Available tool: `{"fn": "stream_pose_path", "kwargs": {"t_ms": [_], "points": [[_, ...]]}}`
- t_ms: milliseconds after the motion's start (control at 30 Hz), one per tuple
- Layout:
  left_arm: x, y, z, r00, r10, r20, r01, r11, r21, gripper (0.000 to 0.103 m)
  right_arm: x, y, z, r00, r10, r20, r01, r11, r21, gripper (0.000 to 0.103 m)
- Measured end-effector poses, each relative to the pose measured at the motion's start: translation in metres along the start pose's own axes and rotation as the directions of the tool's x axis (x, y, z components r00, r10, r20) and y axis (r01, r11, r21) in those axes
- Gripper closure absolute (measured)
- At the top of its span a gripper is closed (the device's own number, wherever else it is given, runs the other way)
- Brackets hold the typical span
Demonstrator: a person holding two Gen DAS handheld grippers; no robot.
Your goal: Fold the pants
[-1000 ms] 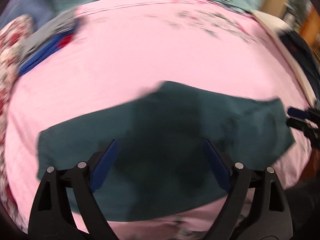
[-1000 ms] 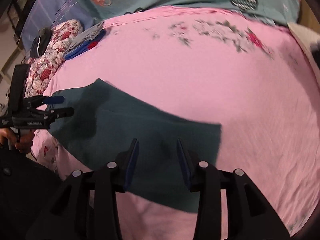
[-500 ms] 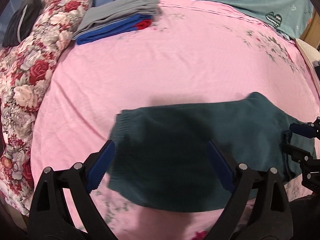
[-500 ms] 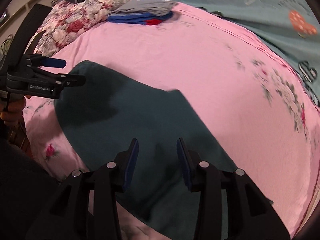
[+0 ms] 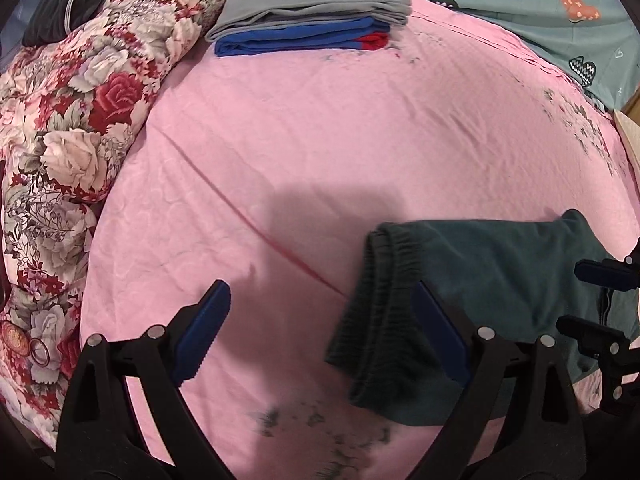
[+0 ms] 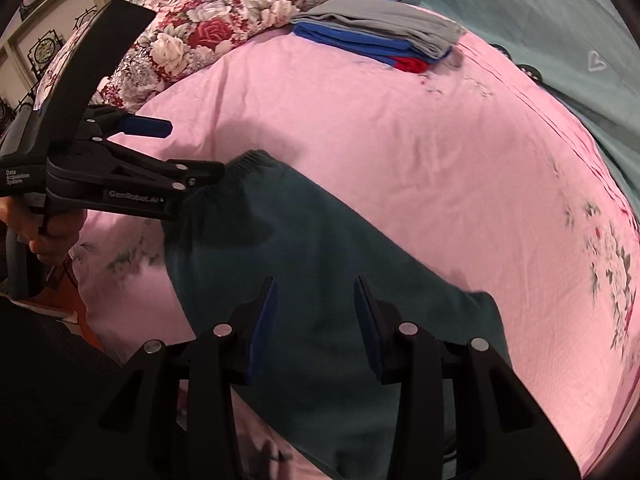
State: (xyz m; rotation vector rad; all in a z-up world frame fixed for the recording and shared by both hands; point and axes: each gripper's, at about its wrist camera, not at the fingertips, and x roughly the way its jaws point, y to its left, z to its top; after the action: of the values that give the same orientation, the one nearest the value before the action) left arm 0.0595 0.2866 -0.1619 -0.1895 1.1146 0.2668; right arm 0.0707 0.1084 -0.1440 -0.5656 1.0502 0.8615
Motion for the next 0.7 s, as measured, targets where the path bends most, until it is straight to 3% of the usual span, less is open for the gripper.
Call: {"fn": "stream_pose_path", "kwargs": {"t_ms": [233,433,633,700], "points": [[-0.001,0.047,0.005,1.000,0.028,0.004,-0.028,0.999,-0.041,0.009,0.015,0.028,0.032,0.999,0.022,-0.030,-0.025,0.995,-0.100,0.062],[-0.004,0.106,-0.001,0.998,0.070,-0.004,-0.069,0.986,-0.154,0.009,0.030,0.048,0.060,0.996,0.081,-0.046,-0.086,0.989,-0.120,0.062],[-0.002,0.120,-0.010,0.998,0.060,-0.013,-0.062,0.977,-0.203,0.009,0.059,0.071,0.069,0.982,0.140,-0.128,-0.159,0.976,-0.151,0.062],[0.000,0.118,-0.013,0.999,0.044,-0.018,-0.047,0.977,-0.208,0.009,0.071,0.077,0.066,0.967,0.174,-0.186,-0.201,0.970,-0.139,0.062]]}}
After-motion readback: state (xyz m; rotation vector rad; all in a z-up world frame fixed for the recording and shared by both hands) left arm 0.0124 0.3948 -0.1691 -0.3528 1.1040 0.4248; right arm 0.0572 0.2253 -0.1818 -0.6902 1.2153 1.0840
